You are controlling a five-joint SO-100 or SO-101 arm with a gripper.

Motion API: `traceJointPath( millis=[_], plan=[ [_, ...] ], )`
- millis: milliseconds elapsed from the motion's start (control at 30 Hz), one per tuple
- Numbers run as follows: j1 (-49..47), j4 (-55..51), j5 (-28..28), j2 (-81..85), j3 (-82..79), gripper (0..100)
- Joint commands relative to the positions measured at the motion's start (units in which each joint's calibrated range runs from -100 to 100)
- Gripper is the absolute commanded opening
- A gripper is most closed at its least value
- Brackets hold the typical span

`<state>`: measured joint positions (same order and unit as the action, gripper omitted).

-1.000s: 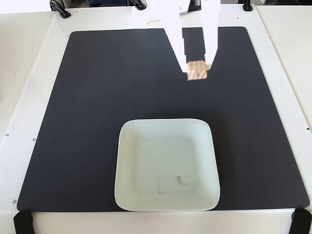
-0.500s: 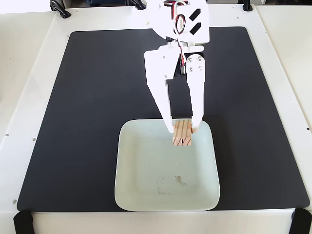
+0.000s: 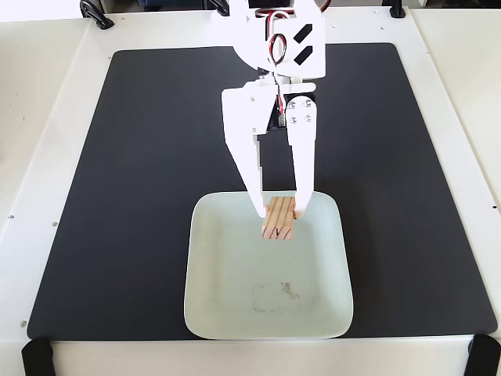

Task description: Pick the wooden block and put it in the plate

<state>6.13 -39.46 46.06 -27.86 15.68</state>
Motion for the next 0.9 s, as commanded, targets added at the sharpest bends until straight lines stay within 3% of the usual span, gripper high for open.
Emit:
traceJointPath(
  millis=[0, 67, 233, 300, 500, 700, 867],
  plan=[
    [1.15, 0.61, 0.01, 0.32, 2.00, 3],
    [1.71, 0.61, -0.15, 0.32, 1.91, 8],
    [2.38, 0.26, 0.28, 0.49, 1.82, 33],
    [2.49, 0.08, 0.28, 0.74, 1.73, 37],
    [2.94, -0.01, 0.01, 1.34, 1.64, 31],
    [3.05, -0.01, -0.15, 5.23, -2.14, 1],
    [2.83, -0.01, -0.15, 14.13, -12.93, 1]
  ],
)
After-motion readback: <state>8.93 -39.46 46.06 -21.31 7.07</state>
